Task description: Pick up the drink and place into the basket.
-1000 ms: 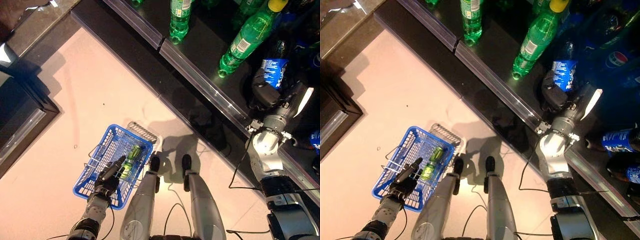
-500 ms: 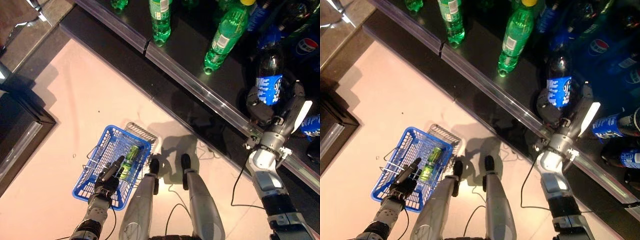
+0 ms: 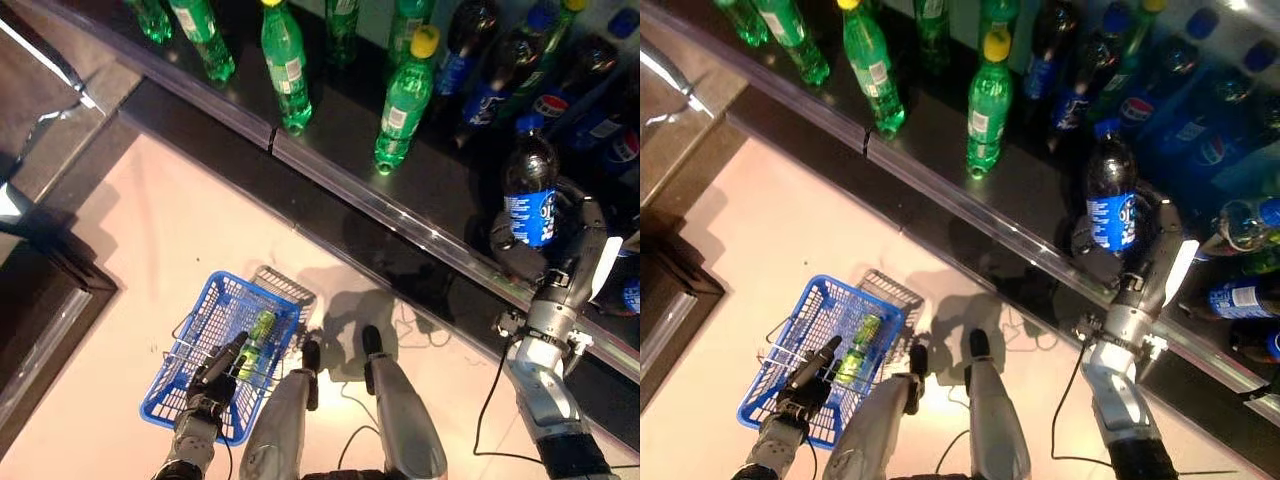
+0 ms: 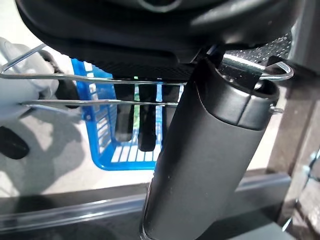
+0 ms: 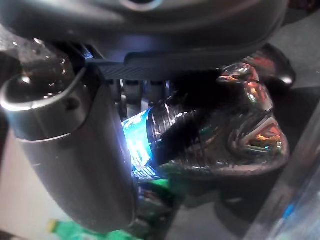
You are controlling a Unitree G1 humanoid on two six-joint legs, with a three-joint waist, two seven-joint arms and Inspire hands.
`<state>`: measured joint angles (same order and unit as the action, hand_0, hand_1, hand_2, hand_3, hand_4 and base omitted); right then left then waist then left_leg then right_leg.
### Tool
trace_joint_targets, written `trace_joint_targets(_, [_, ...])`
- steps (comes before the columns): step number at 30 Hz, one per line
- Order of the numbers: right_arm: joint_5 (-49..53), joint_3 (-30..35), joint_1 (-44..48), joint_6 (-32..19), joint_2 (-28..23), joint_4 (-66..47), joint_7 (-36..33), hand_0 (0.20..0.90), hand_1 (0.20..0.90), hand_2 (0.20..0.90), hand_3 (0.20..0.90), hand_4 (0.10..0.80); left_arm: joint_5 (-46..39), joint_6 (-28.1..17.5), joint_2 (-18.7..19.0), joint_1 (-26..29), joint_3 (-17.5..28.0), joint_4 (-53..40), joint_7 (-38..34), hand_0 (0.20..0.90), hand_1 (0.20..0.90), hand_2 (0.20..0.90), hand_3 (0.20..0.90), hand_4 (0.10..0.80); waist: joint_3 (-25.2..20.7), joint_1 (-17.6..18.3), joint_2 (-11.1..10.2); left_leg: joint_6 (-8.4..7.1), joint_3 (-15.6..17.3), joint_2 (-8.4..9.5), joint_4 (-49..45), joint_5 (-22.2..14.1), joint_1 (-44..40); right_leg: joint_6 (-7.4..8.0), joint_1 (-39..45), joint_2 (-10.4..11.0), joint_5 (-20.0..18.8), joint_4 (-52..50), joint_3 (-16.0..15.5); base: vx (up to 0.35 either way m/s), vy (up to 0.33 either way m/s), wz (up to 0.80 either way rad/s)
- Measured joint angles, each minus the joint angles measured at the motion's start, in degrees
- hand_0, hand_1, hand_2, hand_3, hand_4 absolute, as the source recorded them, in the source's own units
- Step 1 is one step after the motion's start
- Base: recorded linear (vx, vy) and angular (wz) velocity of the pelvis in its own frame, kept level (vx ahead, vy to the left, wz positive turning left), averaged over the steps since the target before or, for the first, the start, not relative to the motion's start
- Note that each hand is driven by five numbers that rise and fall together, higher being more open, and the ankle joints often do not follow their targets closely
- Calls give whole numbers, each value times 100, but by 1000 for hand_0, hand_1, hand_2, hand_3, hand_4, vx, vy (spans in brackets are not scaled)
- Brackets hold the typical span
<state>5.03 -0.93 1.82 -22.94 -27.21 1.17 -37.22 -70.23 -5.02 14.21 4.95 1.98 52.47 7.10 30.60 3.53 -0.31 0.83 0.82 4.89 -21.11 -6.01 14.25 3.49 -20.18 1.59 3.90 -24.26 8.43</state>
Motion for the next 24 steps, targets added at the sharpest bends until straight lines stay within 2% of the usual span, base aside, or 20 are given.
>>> trace_joint_targets(3, [281,-8,-245,-9,-7,-459,548,300,300,300,200,100,190,120,-21,-94,117,8,-4,300,300,300,200,100,-25,2,7,14,11,-28,190,11,-350,15,334,-5,-5,183,6,68,-15,-5])
trace_joint_targets(8, [1723,-39,-360,89,-283,-803,2514,300,300,300,200,100,387,210,-45,-239,190,8,-9,300,300,300,200,100,-135,2,10,43,14,-60,466,45,-742,5,706,13,-20,409,2,42,5,-1])
trace_joint_targets(13, [2667,-219,-585,847,-516,-868,4382,300,300,300,200,100,438,223,-51,-363,195,4,-12,300,300,300,200,100,-379,-20,-22,65,-23,-76,841,153,-1150,8,1096,43,-75,717,-40,24,13,3])
trace_joint_targets(15, [2702,-374,-795,1334,-669,-866,5208,300,300,300,200,100,433,229,-46,-426,195,-13,-10,300,300,300,200,100,-635,-28,-47,65,-92,-78,1070,235,-1264,15,1238,76,-123,943,-126,9,25,18])
trace_joint_targets(18, [2631,-600,-1047,1943,-943,-837,6086,300,300,300,200,100,389,234,-39,-458,193,-145,-1,300,300,300,200,100,-911,-25,-127,63,-315,-77,1453,415,-1473,15,1554,154,-239,1374,-350,-8,14,34])
trace_joint_targets(21, [2512,-808,-1147,2315,-1051,-790,6656,300,300,300,200,100,363,232,0,-463,192,-273,0,300,300,300,200,100,-1087,-46,-228,70,-425,-83,1668,513,-1602,20,1791,170,-344,1703,-513,-11,39,30])
trace_joint_targets(24, [2345,-951,-1157,2457,-966,-576,6837,300,300,300,200,100,464,244,80,-492,191,-442,-2,300,300,300,200,100,-1168,-76,-287,59,-595,-70,1927,621,-1731,36,2089,245,-469,2090,-687,-6,53,28])
